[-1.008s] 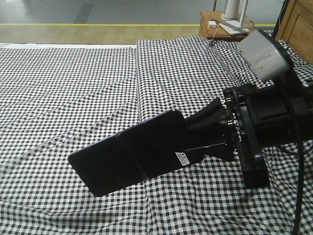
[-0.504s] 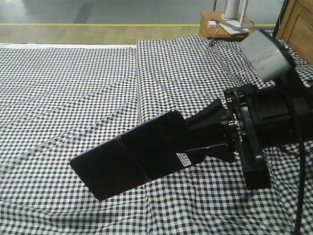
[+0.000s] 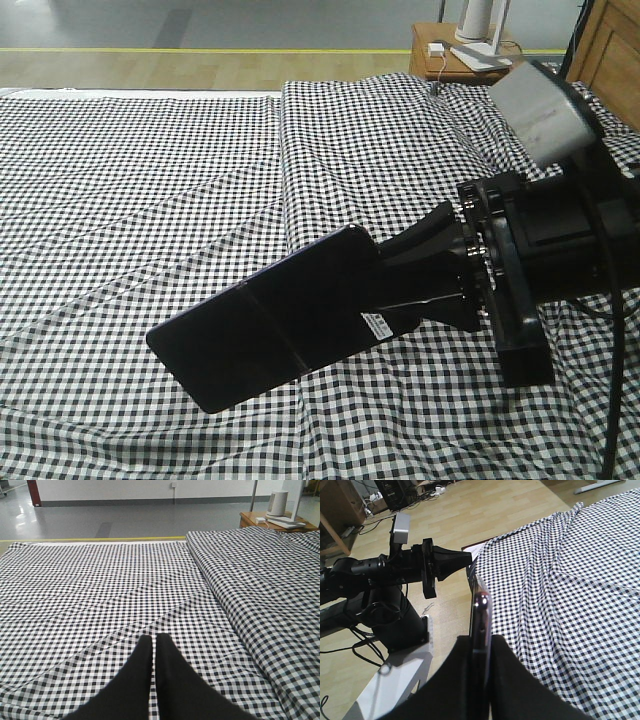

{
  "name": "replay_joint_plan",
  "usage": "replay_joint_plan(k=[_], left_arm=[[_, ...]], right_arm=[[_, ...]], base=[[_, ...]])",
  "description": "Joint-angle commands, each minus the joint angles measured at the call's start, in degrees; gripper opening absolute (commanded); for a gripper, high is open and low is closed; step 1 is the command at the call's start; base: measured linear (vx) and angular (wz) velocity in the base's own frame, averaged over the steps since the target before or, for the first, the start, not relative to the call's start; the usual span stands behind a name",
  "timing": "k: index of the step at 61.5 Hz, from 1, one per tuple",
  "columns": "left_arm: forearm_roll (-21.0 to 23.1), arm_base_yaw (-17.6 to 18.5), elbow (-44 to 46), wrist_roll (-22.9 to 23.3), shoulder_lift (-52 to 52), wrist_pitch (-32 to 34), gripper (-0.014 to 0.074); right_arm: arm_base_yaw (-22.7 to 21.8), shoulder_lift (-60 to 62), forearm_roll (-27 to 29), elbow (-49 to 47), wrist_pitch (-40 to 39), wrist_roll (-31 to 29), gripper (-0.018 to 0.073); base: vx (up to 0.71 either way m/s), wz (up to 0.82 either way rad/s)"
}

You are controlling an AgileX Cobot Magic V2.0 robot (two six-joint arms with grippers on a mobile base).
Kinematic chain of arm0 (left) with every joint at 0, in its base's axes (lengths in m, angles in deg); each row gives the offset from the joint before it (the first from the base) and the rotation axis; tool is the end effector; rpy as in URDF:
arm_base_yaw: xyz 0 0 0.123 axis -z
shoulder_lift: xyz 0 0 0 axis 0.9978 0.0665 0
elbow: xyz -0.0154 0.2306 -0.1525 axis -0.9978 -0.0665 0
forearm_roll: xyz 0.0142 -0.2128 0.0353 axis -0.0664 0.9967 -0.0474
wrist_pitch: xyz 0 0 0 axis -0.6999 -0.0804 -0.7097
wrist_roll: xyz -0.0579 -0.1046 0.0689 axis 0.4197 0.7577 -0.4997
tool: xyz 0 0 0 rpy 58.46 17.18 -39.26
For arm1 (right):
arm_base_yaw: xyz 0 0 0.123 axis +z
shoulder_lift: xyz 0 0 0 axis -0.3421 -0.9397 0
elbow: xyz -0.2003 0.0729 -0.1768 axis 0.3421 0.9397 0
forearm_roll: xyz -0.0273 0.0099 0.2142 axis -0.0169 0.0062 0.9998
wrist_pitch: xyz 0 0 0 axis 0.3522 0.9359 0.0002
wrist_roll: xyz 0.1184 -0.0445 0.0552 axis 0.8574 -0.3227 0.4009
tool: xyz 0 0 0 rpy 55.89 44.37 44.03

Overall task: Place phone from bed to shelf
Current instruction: 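Hold the phone raised in the right gripper while turning away from the bed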

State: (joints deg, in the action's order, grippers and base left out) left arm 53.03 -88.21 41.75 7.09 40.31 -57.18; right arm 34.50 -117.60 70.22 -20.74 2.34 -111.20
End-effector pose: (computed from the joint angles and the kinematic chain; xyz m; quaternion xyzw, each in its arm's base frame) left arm 0.0726 -0.0026 0.1692 0.0013 0.7747 -0.0004 0.6323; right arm 0.1643 0.1678 0.3474 -0.4581 0.6858 0.4410 0.3539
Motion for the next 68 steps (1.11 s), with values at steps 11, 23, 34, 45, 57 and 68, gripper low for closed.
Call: replay_joint_plan(k=[11, 23, 34, 45, 57, 68], left_arm=[[0.55, -0.11, -0.13, 0.22, -0.39, 4.19, 0.0001], [0.55, -0.11, -0.13, 0.22, -0.39, 4.19, 0.0001], [0.55, -0.11, -0.13, 0.22, -0.39, 4.19, 0.0001], [0.55, -0.11, -0.13, 0.22, -0.39, 4.19, 0.0001], [0.55, -0.11, -0.13, 0.22, -0.39, 4.19, 0.0001], [0.55, -0.11, -0.13, 0.22, -0.39, 4.19, 0.0001]], right_arm=[[0.06, 1.42, 4.85, -1.53, 4.25, -0.2, -0.0001], [0.06, 1.42, 4.86, -1.53, 4.24, -0.2, -0.0001], [0.06, 1.42, 4.86, -1.53, 4.24, -0.2, -0.0001], [0.06, 1.42, 4.86, -1.53, 4.24, -0.2, -0.0001], [0.06, 1.42, 4.86, -1.53, 4.24, -0.2, -0.0001], [0.06, 1.42, 4.86, -1.53, 4.24, -0.2, -0.0001]], base=[[-0.02, 0.06], [-0.03, 0.13], [-0.04, 0.18], [-0.04, 0.25], [-0.03, 0.33], [-0.04, 0.38]])
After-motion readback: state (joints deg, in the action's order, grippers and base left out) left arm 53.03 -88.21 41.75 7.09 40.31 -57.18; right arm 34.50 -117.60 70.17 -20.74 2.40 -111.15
